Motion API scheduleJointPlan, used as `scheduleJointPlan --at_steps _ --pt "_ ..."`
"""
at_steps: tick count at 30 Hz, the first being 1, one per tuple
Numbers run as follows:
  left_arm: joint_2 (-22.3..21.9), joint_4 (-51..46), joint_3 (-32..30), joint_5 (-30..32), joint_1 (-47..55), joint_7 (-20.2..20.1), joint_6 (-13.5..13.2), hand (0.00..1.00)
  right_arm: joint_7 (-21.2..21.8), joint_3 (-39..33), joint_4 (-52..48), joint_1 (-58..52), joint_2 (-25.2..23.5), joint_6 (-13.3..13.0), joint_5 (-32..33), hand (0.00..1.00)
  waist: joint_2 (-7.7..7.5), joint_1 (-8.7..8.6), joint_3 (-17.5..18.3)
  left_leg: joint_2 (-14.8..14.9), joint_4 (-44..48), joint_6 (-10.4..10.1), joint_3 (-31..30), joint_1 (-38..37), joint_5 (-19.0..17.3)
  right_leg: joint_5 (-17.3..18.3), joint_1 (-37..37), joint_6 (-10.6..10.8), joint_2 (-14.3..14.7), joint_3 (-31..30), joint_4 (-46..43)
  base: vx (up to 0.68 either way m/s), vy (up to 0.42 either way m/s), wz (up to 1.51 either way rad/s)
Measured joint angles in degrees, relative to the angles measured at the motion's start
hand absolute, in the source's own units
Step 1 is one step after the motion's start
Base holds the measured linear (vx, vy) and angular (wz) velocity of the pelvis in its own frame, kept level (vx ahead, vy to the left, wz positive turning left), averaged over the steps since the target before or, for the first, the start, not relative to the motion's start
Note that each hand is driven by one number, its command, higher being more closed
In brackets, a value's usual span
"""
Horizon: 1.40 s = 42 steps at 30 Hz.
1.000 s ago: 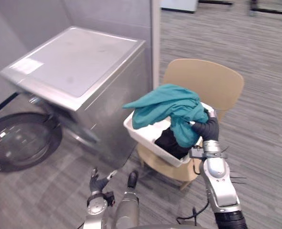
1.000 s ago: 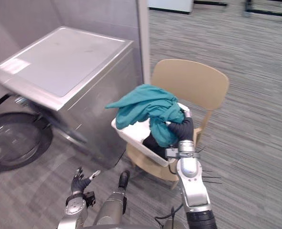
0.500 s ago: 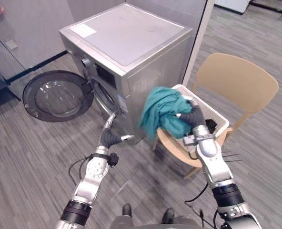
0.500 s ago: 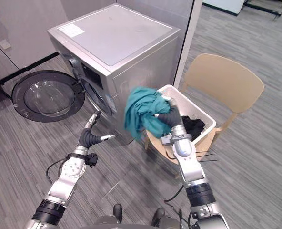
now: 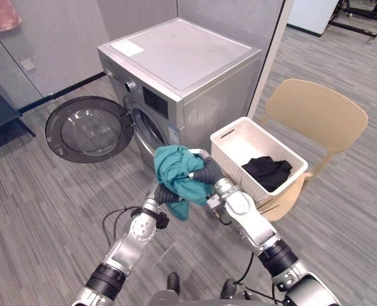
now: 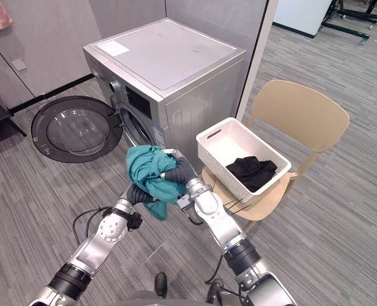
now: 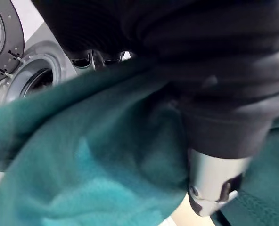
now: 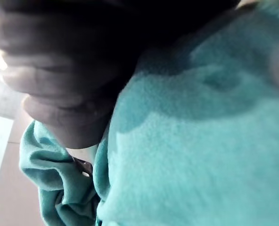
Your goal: Pick up the laundry basket with both hands and put the clothes into the washing machine.
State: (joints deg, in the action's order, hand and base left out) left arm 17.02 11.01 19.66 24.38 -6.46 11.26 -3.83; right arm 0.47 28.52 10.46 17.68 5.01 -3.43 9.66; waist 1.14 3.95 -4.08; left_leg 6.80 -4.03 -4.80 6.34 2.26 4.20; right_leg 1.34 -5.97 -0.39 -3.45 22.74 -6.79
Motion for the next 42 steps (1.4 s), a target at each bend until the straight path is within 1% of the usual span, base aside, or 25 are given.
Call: scheduleJointPlan --at_steps 4,8,10,13,15,18,19,21,23,24,26,27,28,29,30,31,33,34,35,37,38,39,40,41,42 --pt "-1.7 2.0 -2.0 -0.4 0.8 1.4 1.2 1.0 2.2 0.8 0.0 -4.1 0.2 0.0 3.2 0.0 -0.32 -0.02 0.2 0.4 -0.1 -0.3 0.1 0.1 0.2 0.0 -0.2 0.0 0.9 -0.6 0.1 0.02 -0.044 -0.04" --pt "-4.6 3.0 -6.4 -3.2 2.3 1.7 1.3 1.0 3.5 0.5 0.0 -6.2 0.5 -0.1 2.9 0.0 -0.48 -0.03 0.3 0.8 -0.1 -0.4 0.1 0.1 0.3 0.0 -0.2 -0.1 1.3 -1.2 0.0 0.02 -0.028 -0.01" --pt "-5.7 3.0 -8.1 -4.9 3.4 2.5 1.3 1.0 3.6 -0.2 0.0 -7.2 0.6 0.0 0.8 0.0 -0.62 0.0 0.3 1.0 -0.1 -0.4 -0.1 0.1 0.3 0.2 -0.2 -0.3 1.5 -1.3 -0.1 0.01 -0.018 0.03" --pt "-7.2 3.0 -10.7 -7.1 4.9 2.9 1.2 1.0 3.2 -3.2 -0.1 -9.0 1.1 0.0 -4.7 0.0 -0.7 0.04 0.4 1.1 -0.6 -0.5 -0.9 0.1 0.3 1.6 -0.2 0.1 1.3 -1.2 -1.7 0.0 -0.033 0.14" --pt "-7.7 3.0 -13.6 -8.6 6.8 3.5 1.2 1.0 1.8 -7.3 -2.4 -10.7 2.0 0.0 -12.9 0.0 -1.26 0.14 0.7 1.1 -1.1 -0.5 -1.7 -0.1 0.3 3.4 -0.6 0.4 1.2 -1.0 -3.3 0.01 -0.034 0.16" --pt "-7.9 3.0 -17.8 -9.2 10.4 4.0 1.1 1.0 0.1 -12.6 -7.2 -14.9 3.5 -0.4 -20.1 0.0 -2.21 0.11 1.3 1.1 -1.2 -0.8 -2.7 0.5 0.5 5.8 -2.0 0.5 0.8 -0.5 -6.2 0.07 -0.053 0.15" --pt "-8.0 3.0 -18.4 -9.8 11.0 4.0 1.1 1.0 -0.5 -13.7 -7.9 -15.9 3.8 -0.5 -21.1 0.0 -2.32 0.07 1.3 1.1 -1.2 -1.0 -3.1 0.7 0.6 6.3 -2.4 0.6 0.5 -0.1 -7.0 0.07 -0.063 0.34" --pt "-8.9 3.1 -21.6 -11.5 12.9 4.2 1.1 1.0 -1.8 -19.0 -8.5 -20.2 5.2 -0.5 -23.8 0.0 -2.5 0.06 1.4 0.5 -1.2 -1.2 -5.1 1.5 0.8 9.1 -3.6 1.0 -0.8 1.6 -10.6 0.09 -0.072 0.46" --pt "-9.2 3.1 -23.6 -12.8 14.1 4.4 1.1 1.0 -2.2 -21.8 -8.4 -22.9 5.7 -0.4 -24.9 0.0 -2.51 0.05 1.4 0.0 -1.2 -1.5 -6.9 2.2 1.0 10.8 -4.0 1.3 -1.7 3.3 -12.9 0.08 -0.08 0.61" --pt "-9.4 3.2 -25.6 -13.6 15.1 4.8 1.1 1.0 -2.9 -24.2 -8.3 -25.2 5.6 -0.3 -25.7 0.0 -2.68 -0.02 1.3 -0.6 -1.1 -1.6 -8.6 3.0 1.4 12.3 -4.4 1.1 -2.9 5.3 -15.0 0.07 -0.084 0.87" --pt "-9.7 3.7 -27.4 -14.0 15.6 5.2 1.1 1.0 -3.3 -26.5 -6.7 -26.5 5.6 -0.3 -26.0 0.0 -2.81 0.07 1.2 -1.2 -0.9 -1.5 -10.9 4.0 1.9 13.7 -4.6 0.8 -4.1 7.4 -16.9 0.05 -0.079 0.89" --pt "-9.6 4.6 -28.3 -14.9 15.5 5.2 1.1 1.0 -3.9 -28.1 -4.4 -26.8 5.5 -0.2 -26.0 0.0 -3.04 -0.01 1.1 -2.0 -0.7 -1.2 -11.5 5.2 2.6 14.7 -4.6 0.4 -5.3 9.5 -17.9 0.04 -0.06 1.1" --pt "-9.6 5.7 -28.9 -15.0 15.2 5.2 1.1 1.0 -4.2 -29.9 -1.7 -26.7 5.2 -0.1 -26.0 0.0 -3.35 -0.03 1.0 -2.7 0.3 -0.3 -11.1 7.0 3.3 15.4 -4.9 0.2 -6.8 12.1 -18.2 0.02 -0.03 1.15" --pt "-9.6 6.4 -29.1 -15.3 14.9 5.2 1.2 1.0 -4.3 -30.7 0.0 -26.6 5.0 -0.1 -26.0 0.0 -3.69 -0.05 0.8 -3.1 0.7 0.7 -9.6 8.1 3.8 15.5 -5.1 0.2 -7.6 13.5 -18.2 0.0 0.059 1.15" --pt "-9.6 7.5 -29.3 -15.6 14.4 5.2 1.3 1.0 -4.7 -32.0 3.4 -26.3 4.7 0.3 -25.9 0.0 -4.25 -0.11 0.5 -3.1 1.2 2.9 -1.2 9.6 3.0 15.5 -5.3 -0.2 -8.8 16.2 -17.9 -0.02 0.118 1.11" --pt "-9.5 8.6 -29.4 -15.9 14.2 5.1 1.6 1.0 -5.5 -32.6 7.4 -25.7 4.3 0.7 -25.9 0.0 -4.5 -0.2 0.4 -2.4 0.8 3.4 7.5 10.4 2.7 15.4 -5.2 -0.3 -9.6 18.5 -18.0 0.0 0.11 1.04" --pt "-9.5 9.9 -29.5 -15.9 14.0 5.1 1.9 1.0 -5.7 -32.6 11.4 -24.9 4.0 1.4 -26.0 0.0 -5.23 -0.24 -0.1 -1.2 0.8 3.4 15.1 10.3 2.7 15.4 -4.9 -0.3 -10.6 19.8 -18.2 0.08 0.026 0.73" --pt "-9.7 12.6 -29.4 -15.9 14.3 4.9 2.1 1.0 -5.9 -33.0 17.3 -23.2 3.6 1.7 -25.9 0.0 -4.74 -0.24 -0.9 -0.8 0.7 3.3 17.1 8.5 5.4 15.1 -3.1 0.1 -10.5 19.8 -17.9 0.13 0.021 0.6" --pt "-9.5 13.9 -29.5 -15.9 14.3 4.9 2.2 1.0 -6.0 -33.2 19.7 -22.9 3.1 1.9 -25.9 0.0 -5.03 -0.23 -1.0 -1.1 0.8 3.3 16.8 8.3 5.4 14.6 -2.6 0.9 -10.7 19.7 -17.4 0.12 0.048 0.59" --pt "-9.4 17.5 -30.9 -15.8 14.4 4.3 2.4 1.0 -6.2 -33.2 25.4 -21.6 1.7 2.3 -26.4 0.0 -5.94 -0.18 -1.4 -1.8 2.5 4.2 15.7 8.2 3.0 14.0 -0.9 2.1 -11.5 19.5 -16.5 0.08 0.067 0.3" --pt "-9.4 18.6 -31.6 -15.8 14.6 3.8 2.7 1.0 -6.3 -33.2 27.8 -21.5 1.0 2.5 -26.7 0.0 -6.8 -0.02 -2.0 -2.7 4.9 4.5 15.4 8.2 -0.4 14.1 -0.7 3.1 -13.6 18.8 -19.2 0.1 0.147 0.25" --pt "-9.4 19.1 -31.7 -15.8 16.3 3.8 3.0 1.0 -6.3 -33.2 29.9 -21.6 0.7 2.7 -27.3 0.0 -6.98 -0.2 -2.6 -3.7 7.2 5.2 14.7 8.0 -2.6 13.7 -1.5 3.2 -16.4 16.5 -24.9 0.12 0.18 0.29" --pt "-9.3 19.1 -31.7 -15.8 17.0 3.7 3.1 1.0 -6.4 -33.2 30.7 -21.6 0.7 2.8 -27.4 0.0 -6.95 -0.45 -2.9 -4.2 8.4 5.5 14.2 7.7 -3.7 12.8 -2.5 2.0 -17.9 14.5 -28.7 0.15 0.211 0.47" --pt "-9.3 19.1 -31.7 -15.8 18.1 3.8 3.4 1.0 -6.5 -33.1 32.3 -22.7 0.7 3.9 -27.7 0.0 -6.32 -1.34 -3.9 -4.4 10.8 6.5 12.6 6.4 -6.0 7.3 -6.5 -2.4 -19.0 5.9 -38.3 0.14 0.151 0.46" --pt "-9.2 19.2 -31.7 -15.8 18.5 3.8 3.5 1.0 -6.6 -33.1 33.1 -22.8 0.5 4.0 -27.7 0.0 -5.73 -1.75 -4.6 -4.4 11.3 6.8 11.8 5.7 -6.6 5.0 -8.1 -1.9 -18.5 1.9 -41.2 0.17 0.159 0.64"
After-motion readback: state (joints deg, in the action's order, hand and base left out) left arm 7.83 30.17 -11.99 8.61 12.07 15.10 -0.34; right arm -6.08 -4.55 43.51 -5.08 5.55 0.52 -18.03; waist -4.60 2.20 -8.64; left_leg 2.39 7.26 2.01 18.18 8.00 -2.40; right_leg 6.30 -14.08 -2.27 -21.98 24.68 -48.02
